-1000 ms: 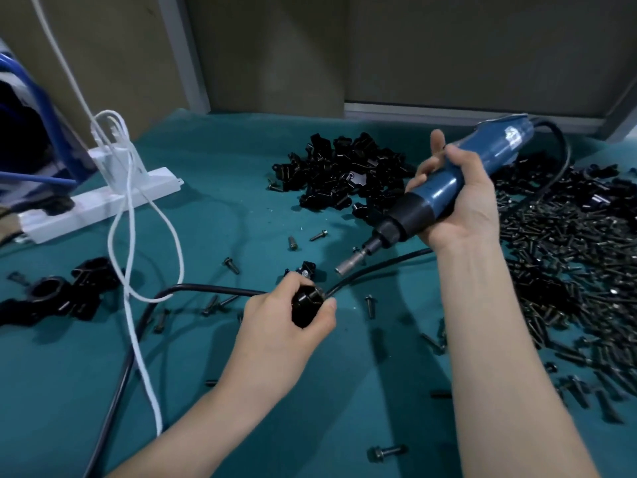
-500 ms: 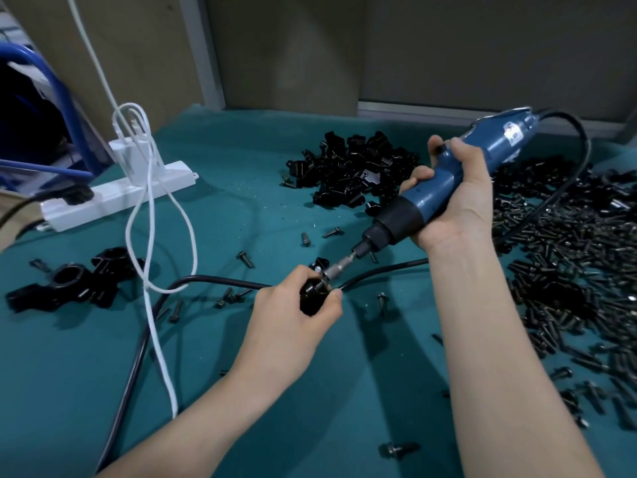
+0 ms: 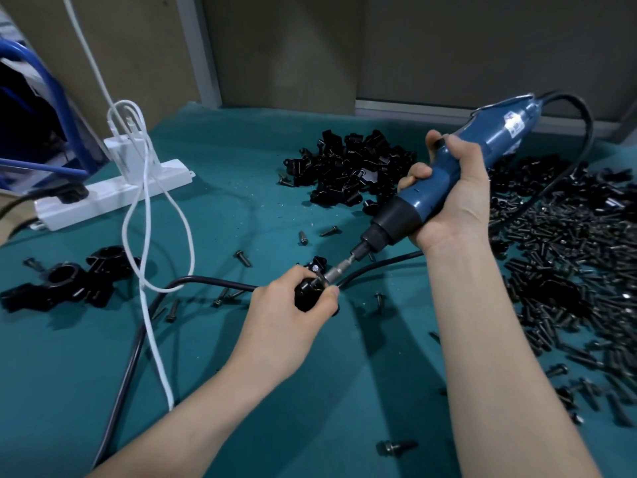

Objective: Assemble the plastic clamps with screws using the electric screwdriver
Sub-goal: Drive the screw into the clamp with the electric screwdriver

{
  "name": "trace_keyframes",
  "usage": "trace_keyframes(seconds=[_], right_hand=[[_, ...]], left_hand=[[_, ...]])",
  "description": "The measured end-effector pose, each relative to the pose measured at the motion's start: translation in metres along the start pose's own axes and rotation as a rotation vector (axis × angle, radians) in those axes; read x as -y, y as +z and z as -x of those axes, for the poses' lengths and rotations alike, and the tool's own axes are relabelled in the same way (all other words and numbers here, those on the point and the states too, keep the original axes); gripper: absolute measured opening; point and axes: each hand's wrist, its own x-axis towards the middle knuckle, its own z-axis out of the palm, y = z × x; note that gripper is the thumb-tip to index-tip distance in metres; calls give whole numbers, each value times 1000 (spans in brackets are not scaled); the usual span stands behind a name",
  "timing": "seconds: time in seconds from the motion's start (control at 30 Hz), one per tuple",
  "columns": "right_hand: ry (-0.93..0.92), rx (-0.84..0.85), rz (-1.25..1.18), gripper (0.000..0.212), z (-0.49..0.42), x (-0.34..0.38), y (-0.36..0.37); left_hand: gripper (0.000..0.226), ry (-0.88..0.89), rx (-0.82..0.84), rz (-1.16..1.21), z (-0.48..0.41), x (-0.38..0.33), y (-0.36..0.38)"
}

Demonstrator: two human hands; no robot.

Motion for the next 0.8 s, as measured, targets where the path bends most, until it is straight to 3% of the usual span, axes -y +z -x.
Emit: trace_keyframes(seconds=[0.57, 0.8], right_hand=[[19, -36, -45, 17, 1, -4, -1], [8, 45, -72, 18, 3, -3, 1]], left_hand=[[27, -96, 76, 49, 0, 0, -2], [25, -79, 119, 65, 0, -3, -4]])
